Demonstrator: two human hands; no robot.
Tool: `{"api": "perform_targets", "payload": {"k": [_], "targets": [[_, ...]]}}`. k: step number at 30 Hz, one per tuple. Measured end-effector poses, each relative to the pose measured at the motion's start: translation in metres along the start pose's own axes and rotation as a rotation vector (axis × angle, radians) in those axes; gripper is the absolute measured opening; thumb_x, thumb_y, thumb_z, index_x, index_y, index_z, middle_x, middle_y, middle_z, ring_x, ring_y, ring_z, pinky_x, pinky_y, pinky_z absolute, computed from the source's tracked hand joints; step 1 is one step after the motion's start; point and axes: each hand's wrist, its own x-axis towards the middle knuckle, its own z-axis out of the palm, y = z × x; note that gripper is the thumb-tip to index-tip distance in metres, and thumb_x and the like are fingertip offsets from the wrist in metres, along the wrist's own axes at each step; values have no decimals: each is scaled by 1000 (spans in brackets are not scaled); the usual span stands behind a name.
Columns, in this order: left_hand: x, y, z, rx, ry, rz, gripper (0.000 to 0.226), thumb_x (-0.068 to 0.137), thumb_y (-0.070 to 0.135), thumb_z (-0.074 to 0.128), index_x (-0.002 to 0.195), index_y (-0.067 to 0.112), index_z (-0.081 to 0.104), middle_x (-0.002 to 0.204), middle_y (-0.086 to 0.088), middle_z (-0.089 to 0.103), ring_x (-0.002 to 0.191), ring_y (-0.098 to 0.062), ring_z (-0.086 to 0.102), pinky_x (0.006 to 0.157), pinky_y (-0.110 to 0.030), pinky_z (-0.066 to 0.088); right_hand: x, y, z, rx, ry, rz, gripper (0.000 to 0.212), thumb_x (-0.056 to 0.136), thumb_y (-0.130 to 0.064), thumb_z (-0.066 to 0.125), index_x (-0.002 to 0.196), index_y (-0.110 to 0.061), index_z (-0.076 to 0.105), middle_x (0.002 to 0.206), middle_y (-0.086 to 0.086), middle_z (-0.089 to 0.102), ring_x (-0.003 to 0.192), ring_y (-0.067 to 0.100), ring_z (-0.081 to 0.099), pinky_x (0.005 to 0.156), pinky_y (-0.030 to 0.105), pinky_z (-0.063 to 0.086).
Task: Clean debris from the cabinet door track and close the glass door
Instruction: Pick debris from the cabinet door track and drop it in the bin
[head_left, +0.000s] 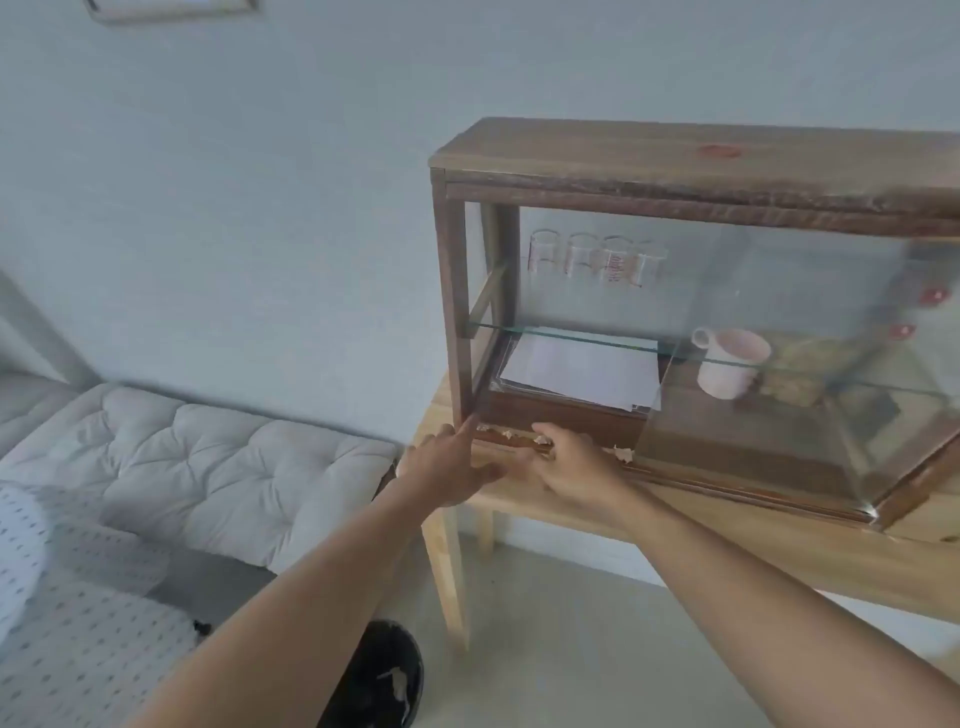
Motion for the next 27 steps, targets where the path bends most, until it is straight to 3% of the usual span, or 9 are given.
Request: {"api": "perform_targets", "payload": {"k": [3,9,14,19,23,27], "targets": [[12,0,7,-28,25,-47,101,85,90,46,166,38,16,149,-6,56,129,-35,62,96,-50,49,12,-4,7,41,8,-36,62,102,-50,61,160,-32,49,83,-2,84,105,24,78,94,43,61],[29,4,13,-134,95,-101,81,84,80,51,155,43,42,147,3,61,126,-33,65,84,-43,48,31,-9,28,127,69,-43,52,104,-37,61,155,-27,59,62,-3,75,90,20,80,93,40,63],[30,1,16,-172,205,-87,34,99,44,57,131,48,65,122,2,74,110,-32,68,74,-38,53,32,-2,41,170,172,-36,40,105,-35,59,144,-34,69,77,6,83,84,28,81,80,40,66],[30,-3,18,-210,252,-139,29,101,39,57,126,48,70,116,2,77,108,-33,68,80,-43,60,34,4,47,207,244,-38,30,104,-36,63,131,-35,77,78,5,83,80,27,80,74,39,65],[36,-2,18,-246,288,-176,25,99,41,63,121,49,71,112,3,78,104,-30,70,74,-37,56,36,-1,48,280,253,-14,13,103,-34,66,111,-29,75,65,0,77,68,21,77,71,41,64],[40,-4,21,-240,303,-190,19,98,44,68,116,49,71,109,5,78,99,-27,72,70,-37,56,38,-3,51,332,263,-7,7,105,-32,66,103,-26,70,62,0,76,61,20,77,69,41,65]]}}
